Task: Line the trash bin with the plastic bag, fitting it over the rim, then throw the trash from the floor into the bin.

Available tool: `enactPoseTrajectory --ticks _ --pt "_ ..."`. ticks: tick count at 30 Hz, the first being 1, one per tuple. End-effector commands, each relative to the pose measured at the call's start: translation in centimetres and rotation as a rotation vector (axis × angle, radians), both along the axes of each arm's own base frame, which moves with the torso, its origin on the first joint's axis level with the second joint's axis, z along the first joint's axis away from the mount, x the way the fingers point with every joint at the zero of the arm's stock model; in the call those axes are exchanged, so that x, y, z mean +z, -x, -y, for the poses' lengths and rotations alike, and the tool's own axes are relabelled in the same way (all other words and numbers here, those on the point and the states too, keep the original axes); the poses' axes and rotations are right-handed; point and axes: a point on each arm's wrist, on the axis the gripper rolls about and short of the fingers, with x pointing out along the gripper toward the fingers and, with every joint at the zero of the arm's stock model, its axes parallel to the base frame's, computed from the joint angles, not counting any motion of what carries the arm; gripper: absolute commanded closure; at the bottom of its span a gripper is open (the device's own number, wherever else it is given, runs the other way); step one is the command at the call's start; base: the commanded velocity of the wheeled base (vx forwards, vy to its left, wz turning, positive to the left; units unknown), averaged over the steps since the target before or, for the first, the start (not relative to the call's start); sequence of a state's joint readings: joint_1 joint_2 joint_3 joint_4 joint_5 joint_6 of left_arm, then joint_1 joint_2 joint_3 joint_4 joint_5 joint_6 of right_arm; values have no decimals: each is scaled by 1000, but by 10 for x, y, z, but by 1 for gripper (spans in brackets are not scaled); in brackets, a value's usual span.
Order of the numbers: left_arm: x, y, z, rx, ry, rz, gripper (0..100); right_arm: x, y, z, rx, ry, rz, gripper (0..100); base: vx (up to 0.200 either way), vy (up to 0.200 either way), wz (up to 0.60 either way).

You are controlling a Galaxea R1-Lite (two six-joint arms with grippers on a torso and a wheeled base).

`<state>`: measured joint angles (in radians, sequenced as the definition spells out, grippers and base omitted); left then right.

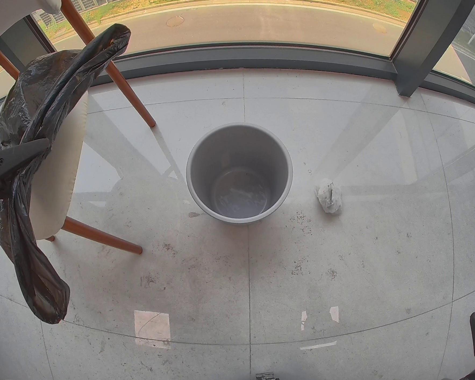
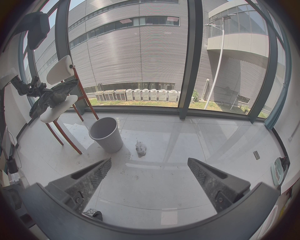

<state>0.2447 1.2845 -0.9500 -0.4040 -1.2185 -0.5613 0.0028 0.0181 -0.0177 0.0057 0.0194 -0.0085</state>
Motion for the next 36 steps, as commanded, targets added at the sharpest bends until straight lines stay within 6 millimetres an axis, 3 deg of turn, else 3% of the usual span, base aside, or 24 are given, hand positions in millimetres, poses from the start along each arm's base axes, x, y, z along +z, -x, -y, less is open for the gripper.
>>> enactPoseTrajectory --ticks 1,8,13,14,16,23,24,26,27,28,30,33,36 --pt "-2 -3 1 -69 -2 -9 100 -5 -1 0 1 -2 -17 0 0 0 0" --pt "-16 -39 28 -204 -6 11 100 -4 -1 0 1 -5 -14 0 0 0 0" --pt "-28 -73 86 -185 20 15 100 -5 -1 0 1 -4 -15 0 0 0 0" --pt "-28 -73 87 -182 21 16 100 -4 -1 0 1 -4 -14 0 0 0 0" --pt "-23 -74 110 -162 41 31 100 -4 -1 0 -1 -5 -14 0 0 0 0" --pt "-14 -58 138 -262 75 9 100 -4 -1 0 -13 -14 -11 0 0 0 0" --pt "-13 -57 138 -266 76 11 100 0 0 0 -8 -16 6 0 0 0 0" --pt "-12 -53 143 -285 74 18 100 27 6 0 29 -23 102 0 0 0 0" --pt "-12 -53 143 -285 74 18 100 27 6 0 29 -23 102 0 0 0 0" --pt "-11 -47 152 -321 77 22 100 60 -1 1 89 -48 97 0 0 0 0" --pt "-11 -42 158 -338 78 22 100 81 -12 1 209 -117 44 0 0 0 0" --pt "-15 -34 172 -364 71 28 100 102 -14 2 357 -201 41 0 0 0 0" --pt "-21 -27 187 -349 41 67 100 119 -33 -5 462 -221 -46 0 0 0 0"
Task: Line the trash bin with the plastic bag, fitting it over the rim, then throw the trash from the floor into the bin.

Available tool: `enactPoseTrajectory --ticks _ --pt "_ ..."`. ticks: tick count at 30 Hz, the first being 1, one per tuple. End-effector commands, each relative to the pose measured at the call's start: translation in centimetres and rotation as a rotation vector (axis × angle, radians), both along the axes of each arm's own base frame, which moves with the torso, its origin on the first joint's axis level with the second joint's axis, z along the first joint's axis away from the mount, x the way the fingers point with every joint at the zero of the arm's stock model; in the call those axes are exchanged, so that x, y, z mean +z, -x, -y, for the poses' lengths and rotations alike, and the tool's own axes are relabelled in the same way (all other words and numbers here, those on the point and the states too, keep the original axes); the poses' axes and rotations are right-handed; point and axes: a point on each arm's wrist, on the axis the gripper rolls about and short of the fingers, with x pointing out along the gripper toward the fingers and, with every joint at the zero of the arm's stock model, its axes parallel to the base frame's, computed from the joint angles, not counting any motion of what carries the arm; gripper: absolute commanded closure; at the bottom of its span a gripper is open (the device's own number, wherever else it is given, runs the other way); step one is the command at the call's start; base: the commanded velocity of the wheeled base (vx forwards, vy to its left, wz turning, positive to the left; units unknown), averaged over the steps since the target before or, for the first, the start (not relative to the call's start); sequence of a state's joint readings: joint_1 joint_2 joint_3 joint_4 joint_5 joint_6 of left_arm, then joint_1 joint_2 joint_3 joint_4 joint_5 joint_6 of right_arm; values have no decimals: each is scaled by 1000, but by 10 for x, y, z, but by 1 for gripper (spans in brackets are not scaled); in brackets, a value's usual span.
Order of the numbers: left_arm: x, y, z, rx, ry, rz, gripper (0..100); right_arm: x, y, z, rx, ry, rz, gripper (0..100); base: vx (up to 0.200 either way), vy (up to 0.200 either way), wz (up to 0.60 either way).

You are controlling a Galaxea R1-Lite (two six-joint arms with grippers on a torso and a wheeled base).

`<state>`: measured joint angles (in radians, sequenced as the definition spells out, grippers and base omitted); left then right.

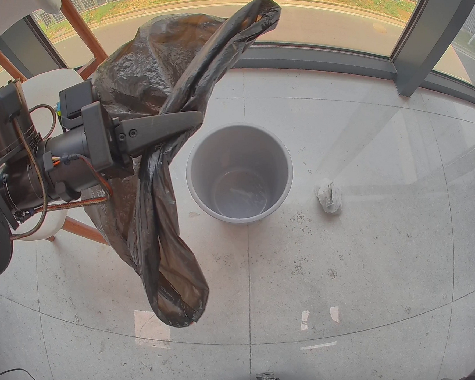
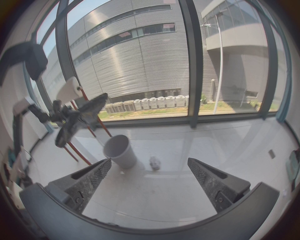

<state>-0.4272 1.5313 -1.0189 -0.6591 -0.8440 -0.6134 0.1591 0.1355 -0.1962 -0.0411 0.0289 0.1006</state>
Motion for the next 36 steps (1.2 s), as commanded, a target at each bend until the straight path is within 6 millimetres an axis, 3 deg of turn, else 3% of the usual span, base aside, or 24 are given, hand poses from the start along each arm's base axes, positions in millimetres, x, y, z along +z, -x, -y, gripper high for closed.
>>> enactPoseTrajectory --ticks 1,7,11,18,28,36 --pt "-8 22 36 -44 -25 53 100 65 -37 -10 316 -88 -138 0 0 0 0" --pt "-10 28 46 -48 -28 52 100 91 -61 -25 379 -154 -218 0 0 0 0" --pt "-14 26 47 57 -70 23 100 107 -85 -42 424 -305 -353 0 0 0 0" --pt "-16 33 55 85 -103 54 100 108 -114 -68 455 -362 -499 0 0 0 0" --pt "-19 36 59 66 -108 49 100 111 -144 -103 507 -407 -587 0 0 0 0" --pt "-20 36 59 69 -110 47 100 106 -181 -132 481 -385 -615 0 0 0 0"
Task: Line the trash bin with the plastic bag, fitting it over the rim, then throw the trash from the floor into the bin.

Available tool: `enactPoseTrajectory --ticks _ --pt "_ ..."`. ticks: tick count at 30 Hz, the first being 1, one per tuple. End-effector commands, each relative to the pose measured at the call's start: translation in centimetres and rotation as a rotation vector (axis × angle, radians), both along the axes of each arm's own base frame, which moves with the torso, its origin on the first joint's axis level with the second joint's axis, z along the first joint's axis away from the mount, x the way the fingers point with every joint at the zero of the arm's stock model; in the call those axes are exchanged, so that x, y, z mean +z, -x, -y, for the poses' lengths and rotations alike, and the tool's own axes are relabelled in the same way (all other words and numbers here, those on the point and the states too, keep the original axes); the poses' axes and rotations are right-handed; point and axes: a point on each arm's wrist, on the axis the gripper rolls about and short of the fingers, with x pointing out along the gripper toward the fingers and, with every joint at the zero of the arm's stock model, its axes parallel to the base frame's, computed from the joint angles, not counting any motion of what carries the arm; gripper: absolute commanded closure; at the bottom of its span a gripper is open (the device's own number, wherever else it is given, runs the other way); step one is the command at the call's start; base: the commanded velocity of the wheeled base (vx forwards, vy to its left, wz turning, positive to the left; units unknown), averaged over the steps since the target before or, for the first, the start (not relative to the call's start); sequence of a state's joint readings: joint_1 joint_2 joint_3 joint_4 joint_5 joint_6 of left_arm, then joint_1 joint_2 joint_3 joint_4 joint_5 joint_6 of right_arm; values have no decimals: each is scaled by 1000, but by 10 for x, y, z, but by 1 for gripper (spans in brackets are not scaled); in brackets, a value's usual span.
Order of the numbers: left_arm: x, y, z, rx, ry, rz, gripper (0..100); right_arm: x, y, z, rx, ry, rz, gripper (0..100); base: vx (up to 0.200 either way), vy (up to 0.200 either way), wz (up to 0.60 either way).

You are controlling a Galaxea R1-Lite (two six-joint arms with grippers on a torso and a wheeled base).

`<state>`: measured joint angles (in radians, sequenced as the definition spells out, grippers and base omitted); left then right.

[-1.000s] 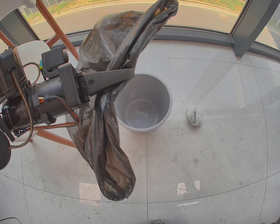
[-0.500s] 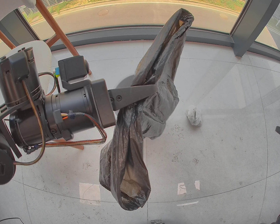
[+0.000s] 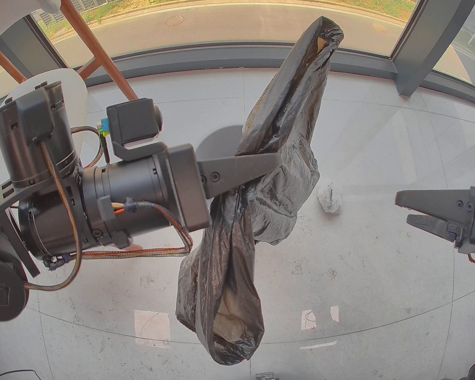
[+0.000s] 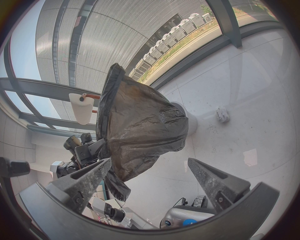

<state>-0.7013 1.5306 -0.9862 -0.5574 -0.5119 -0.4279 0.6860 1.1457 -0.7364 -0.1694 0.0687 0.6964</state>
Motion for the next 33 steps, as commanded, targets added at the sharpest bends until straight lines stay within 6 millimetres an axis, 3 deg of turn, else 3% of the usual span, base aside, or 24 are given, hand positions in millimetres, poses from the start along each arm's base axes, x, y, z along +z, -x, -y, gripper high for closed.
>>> enactPoseTrajectory --ticks 1,7,14,26,33 --pt "-1 0 0 1 -2 -3 100 -4 -33 -25 -13 25 -22 0 0 0 0" --pt "-5 0 -1 7 -14 -10 100 41 -59 -50 -8 -52 92 0 0 0 0" --pt "-9 0 -1 43 -24 -19 100 69 -75 -63 7 -40 221 0 0 0 0" --pt "-8 0 -2 49 -21 -16 100 79 -105 -71 -39 20 310 0 0 0 0" --pt "-7 0 -2 50 -18 -11 100 77 -115 -62 -101 59 310 0 0 0 0"
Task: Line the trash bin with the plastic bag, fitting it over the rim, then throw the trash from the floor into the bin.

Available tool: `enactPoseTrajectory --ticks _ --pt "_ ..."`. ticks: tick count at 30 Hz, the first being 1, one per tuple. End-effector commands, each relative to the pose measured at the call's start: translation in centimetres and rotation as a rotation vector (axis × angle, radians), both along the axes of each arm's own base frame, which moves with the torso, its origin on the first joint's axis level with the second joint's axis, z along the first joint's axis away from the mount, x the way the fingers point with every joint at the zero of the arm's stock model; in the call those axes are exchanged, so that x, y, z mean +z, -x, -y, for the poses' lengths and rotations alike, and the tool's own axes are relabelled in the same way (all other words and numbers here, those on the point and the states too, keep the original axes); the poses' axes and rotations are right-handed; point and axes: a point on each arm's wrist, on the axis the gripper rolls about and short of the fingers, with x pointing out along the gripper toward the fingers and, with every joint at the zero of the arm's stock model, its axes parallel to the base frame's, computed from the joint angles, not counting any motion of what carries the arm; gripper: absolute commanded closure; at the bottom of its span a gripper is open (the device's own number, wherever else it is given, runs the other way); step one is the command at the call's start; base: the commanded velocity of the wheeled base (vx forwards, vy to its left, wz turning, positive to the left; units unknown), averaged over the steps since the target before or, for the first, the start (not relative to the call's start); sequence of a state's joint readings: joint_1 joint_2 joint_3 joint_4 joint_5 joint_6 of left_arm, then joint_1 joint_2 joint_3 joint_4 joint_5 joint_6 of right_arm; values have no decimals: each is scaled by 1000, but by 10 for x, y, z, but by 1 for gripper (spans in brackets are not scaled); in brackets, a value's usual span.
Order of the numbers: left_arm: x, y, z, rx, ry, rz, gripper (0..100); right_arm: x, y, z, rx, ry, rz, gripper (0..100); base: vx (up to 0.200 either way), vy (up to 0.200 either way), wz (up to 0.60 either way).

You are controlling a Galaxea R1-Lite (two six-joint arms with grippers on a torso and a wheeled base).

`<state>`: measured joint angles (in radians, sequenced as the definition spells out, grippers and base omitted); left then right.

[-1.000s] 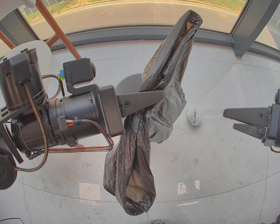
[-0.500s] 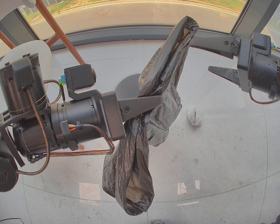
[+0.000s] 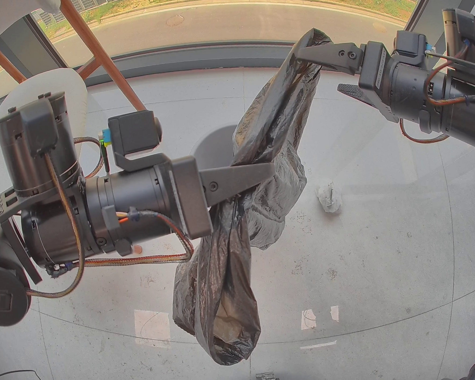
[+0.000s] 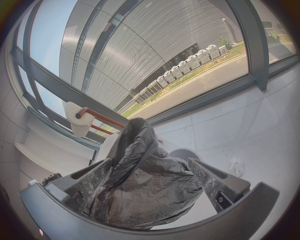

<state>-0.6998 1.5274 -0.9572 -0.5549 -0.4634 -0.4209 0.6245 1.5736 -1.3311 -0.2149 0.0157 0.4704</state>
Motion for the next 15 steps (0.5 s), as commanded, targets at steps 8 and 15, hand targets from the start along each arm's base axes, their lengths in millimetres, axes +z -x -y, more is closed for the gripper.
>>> enactPoseTrajectory --ticks 8,15 --pt "0 0 0 0 -8 23 100 -5 -9 6 -45 12 -12 0 0 0 0" --pt "-1 -1 1 -1 -35 66 100 -17 -5 0 -27 34 -49 0 0 0 0"
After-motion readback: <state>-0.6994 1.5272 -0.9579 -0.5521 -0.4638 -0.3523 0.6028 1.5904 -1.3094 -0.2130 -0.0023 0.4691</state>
